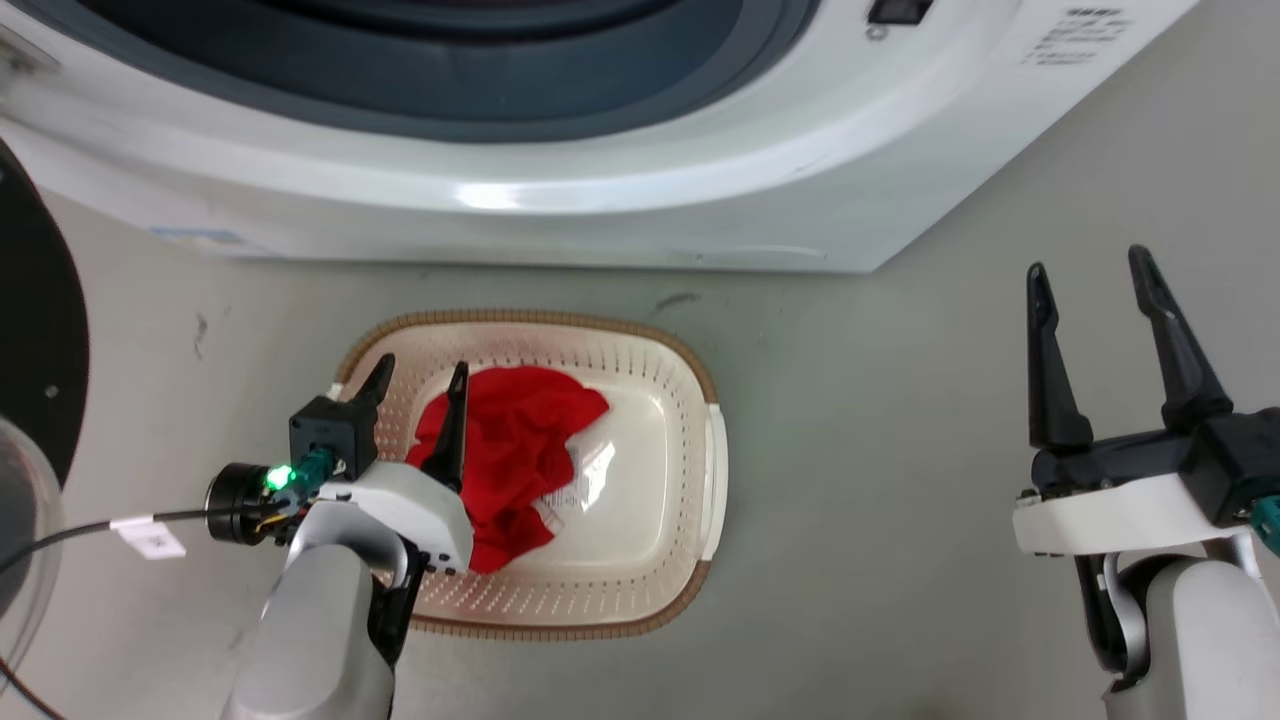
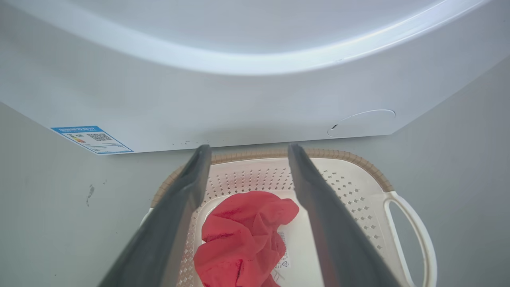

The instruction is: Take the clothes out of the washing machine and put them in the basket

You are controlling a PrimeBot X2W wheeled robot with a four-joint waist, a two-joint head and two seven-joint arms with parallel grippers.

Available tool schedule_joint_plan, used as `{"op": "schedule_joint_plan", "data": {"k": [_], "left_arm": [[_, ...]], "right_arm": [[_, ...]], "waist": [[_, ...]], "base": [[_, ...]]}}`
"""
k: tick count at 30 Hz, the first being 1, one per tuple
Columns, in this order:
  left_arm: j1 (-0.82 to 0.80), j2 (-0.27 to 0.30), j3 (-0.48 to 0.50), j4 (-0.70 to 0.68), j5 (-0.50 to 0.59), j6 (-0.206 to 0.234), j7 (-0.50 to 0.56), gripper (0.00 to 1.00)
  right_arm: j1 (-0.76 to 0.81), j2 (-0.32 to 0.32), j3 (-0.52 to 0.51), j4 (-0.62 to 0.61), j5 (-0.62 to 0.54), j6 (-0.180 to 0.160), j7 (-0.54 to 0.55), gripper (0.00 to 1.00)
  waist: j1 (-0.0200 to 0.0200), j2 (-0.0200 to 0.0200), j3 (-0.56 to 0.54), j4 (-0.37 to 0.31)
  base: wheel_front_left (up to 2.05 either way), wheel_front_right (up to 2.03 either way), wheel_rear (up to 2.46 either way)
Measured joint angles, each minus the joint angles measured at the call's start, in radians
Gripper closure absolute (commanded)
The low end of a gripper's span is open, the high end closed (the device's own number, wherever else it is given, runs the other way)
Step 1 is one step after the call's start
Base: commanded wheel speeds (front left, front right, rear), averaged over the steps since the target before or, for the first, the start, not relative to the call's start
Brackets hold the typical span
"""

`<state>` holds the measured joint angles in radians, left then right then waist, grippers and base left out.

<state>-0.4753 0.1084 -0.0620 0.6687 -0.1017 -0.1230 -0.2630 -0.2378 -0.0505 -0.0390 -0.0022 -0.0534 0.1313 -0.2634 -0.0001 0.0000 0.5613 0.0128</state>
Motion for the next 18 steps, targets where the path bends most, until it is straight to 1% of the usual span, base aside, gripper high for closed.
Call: {"op": "schedule_joint_plan", "data": {"k": [4,7,9,12,15,16,18], "left_arm": [[0.058,0.012,-0.014,-0.087,0.0,-0.004,0.0,0.0],[0.095,0.013,-0.016,-0.133,-0.026,-0.006,0.0,0.0],[0.116,0.025,-0.031,-0.181,-0.03,-0.006,0.0,0.0],[0.121,0.033,-0.04,-0.208,-0.037,-0.006,0.0,0.0],[0.122,0.06,-0.074,-0.247,-0.054,-0.006,0.0,0.0],[0.122,0.06,-0.074,-0.247,-0.054,-0.006,0.0,0.0],[0.111,0.084,-0.094,-0.248,-0.069,-0.006,0.0,0.0]], "right_arm": [[0.018,0.0,0.008,0.015,0.016,0.0,0.0,0.0],[0.032,0.0,0.015,0.025,0.028,0.0,0.0,0.0],[0.042,0.0,0.023,0.033,0.039,0.0,0.0,0.0],[0.049,0.0,0.027,0.036,0.048,0.0,0.0,0.0],[0.059,0.0,0.038,0.042,0.063,0.0,0.0,0.0],[0.059,0.0,0.038,0.042,0.063,0.0,0.0,0.0],[0.062,0.0,0.041,0.042,0.07,0.0,0.0,0.0]], "waist": [[0.0,0.0,-0.07,-0.006],[0.0,0.0,-0.116,-0.012],[-0.0001,0.0,-0.152,-0.022],[-0.0001,0.0001,-0.172,-0.031],[-0.0001,0.0,-0.19,-0.059],[-0.0001,0.0,-0.19,-0.059],[-0.0002,0.0,-0.194,-0.076]], "base": [[0.0,0.0,0.0],[0.0,0.0,0.0],[0.0,0.0,0.0],[0.0,0.0,0.0],[0.0,0.0,0.0],[0.0,0.0,0.0],[0.0,0.0,0.0]]}}
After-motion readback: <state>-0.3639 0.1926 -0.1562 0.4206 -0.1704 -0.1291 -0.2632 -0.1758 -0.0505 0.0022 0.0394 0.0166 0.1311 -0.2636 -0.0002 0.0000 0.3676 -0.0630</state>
